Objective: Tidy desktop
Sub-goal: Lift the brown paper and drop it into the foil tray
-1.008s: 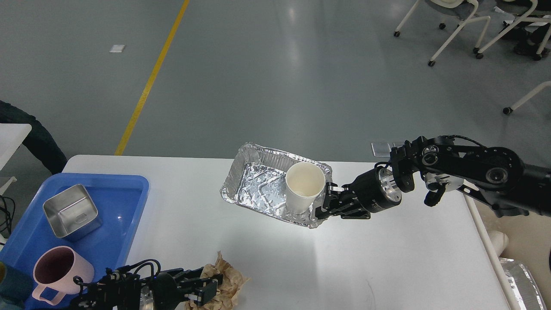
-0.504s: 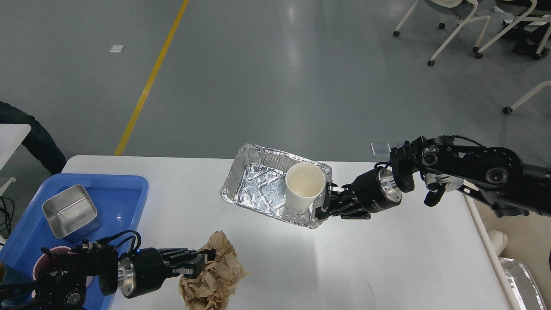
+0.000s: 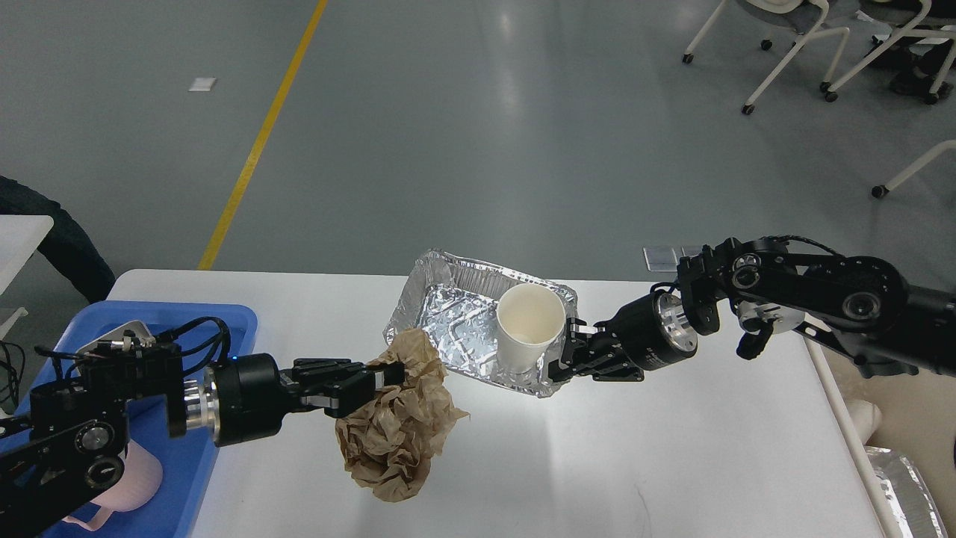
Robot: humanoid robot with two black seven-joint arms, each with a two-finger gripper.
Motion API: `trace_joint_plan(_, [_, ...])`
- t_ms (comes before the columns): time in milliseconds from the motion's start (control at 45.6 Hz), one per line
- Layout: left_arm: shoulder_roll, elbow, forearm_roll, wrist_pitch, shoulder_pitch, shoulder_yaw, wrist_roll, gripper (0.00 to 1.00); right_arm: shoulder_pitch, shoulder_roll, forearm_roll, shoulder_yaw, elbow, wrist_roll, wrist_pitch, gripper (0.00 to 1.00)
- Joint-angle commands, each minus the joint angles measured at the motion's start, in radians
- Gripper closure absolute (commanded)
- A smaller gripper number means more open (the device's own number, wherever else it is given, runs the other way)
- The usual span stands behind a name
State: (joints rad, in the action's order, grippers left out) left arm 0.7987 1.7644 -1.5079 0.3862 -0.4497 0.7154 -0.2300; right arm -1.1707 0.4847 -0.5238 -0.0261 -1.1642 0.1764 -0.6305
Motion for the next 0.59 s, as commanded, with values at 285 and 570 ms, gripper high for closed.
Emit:
trace_joint_plan(285, [0.010, -0.003, 0.225, 0.131, -0.290, 0.176, 0.058, 0.97, 0.000, -0.012, -0.001, -0.003, 0.001, 0.000, 0.000, 1.00])
trace_joint_plan(570, [0.020, -0.016, 0.252, 0.154, -0.402, 0.199, 0.086, 0.96, 0.000, -0.008, -0.001, -0.003, 0.000, 0.000, 0.000, 1.00])
